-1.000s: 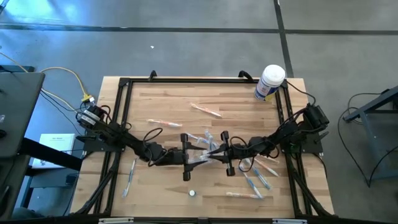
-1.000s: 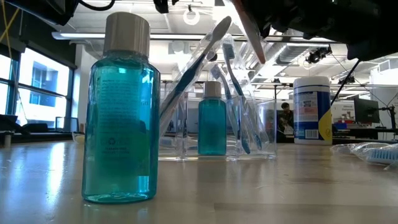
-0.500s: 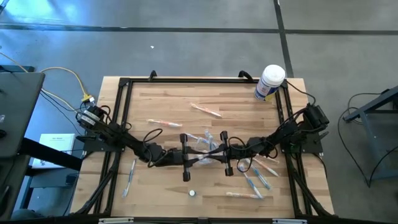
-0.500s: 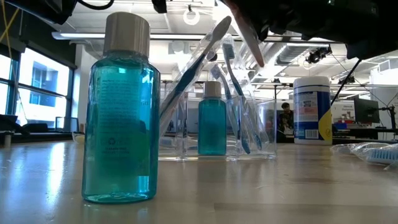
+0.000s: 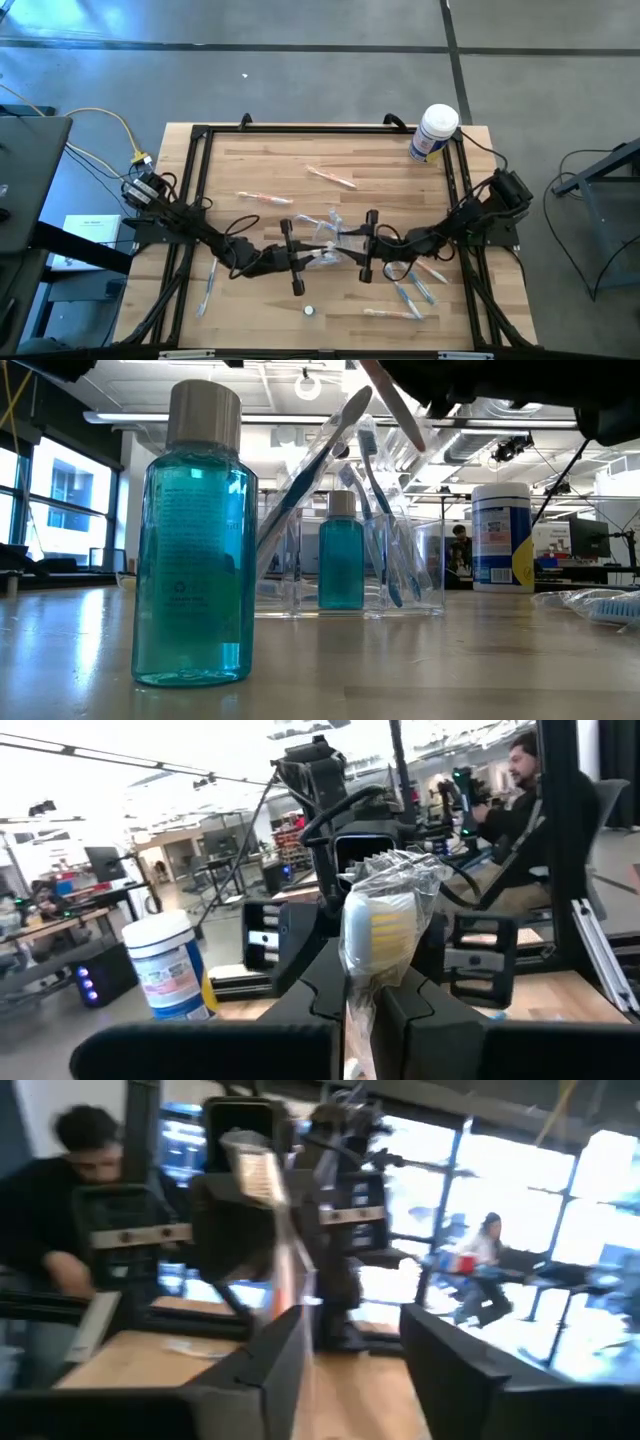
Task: Pick & Place toothbrushing station
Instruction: Put the orange toothbrush into the transparent organizer
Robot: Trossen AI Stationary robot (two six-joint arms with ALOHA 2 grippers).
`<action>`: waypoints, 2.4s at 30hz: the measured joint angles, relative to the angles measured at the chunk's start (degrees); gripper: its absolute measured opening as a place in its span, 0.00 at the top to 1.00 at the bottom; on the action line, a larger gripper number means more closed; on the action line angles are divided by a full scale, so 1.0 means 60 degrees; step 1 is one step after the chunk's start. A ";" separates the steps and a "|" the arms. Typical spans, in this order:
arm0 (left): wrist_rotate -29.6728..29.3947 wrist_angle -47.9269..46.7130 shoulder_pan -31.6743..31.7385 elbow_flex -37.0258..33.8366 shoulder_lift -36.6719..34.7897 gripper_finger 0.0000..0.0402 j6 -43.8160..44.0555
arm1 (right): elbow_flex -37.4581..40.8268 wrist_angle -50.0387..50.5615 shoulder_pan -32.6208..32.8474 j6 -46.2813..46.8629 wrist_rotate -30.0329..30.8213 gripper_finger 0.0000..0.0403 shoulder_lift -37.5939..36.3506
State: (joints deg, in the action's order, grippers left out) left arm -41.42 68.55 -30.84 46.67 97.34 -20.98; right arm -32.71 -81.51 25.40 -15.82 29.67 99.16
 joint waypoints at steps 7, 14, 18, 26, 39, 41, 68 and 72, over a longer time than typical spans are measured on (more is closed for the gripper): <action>-0.3282 -0.0521 -0.1135 0.1121 -0.0143 0.98 -0.1573 | 0.0004 -0.0404 0.0693 -0.1798 0.1184 0.46 -0.0001; -0.7045 -0.2254 -0.2315 0.3079 -0.0146 0.98 -0.3240 | 0.0004 -0.0437 0.0901 -0.2155 0.1572 0.45 -0.0001; -0.7091 -0.2412 -0.2776 0.3388 -0.0146 0.98 -0.3288 | 0.0004 -0.0445 0.0894 -0.2119 0.1573 0.45 -0.0001; -0.7333 -0.4864 -0.2816 0.3245 -0.0146 0.97 -0.3809 | 0.0004 -0.0459 0.0901 -0.2086 0.1572 0.45 -0.0001; -0.6932 -0.6228 -0.2825 0.3091 -0.0146 0.97 -0.0707 | 0.0004 -0.0459 0.0959 -0.2085 0.1571 0.45 -0.0001; -0.6993 -0.6244 -0.2912 0.3083 -0.0263 0.97 -0.0880 | 0.0004 -0.0459 0.0959 -0.2083 0.1570 0.45 -0.0001; 0.0823 -1.1835 -0.0099 0.0422 -0.5870 0.97 0.6726 | 0.0004 -0.0426 0.0889 -0.1879 0.1559 0.45 0.0003; 0.1056 -1.1071 0.0050 0.0399 -0.5030 0.97 0.6145 | 0.0004 -0.0410 0.0872 -0.1873 0.1566 0.45 0.0003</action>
State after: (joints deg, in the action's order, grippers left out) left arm -35.08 2.12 -30.55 49.06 67.16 15.89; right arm -32.69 -83.97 30.63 -27.06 39.07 99.18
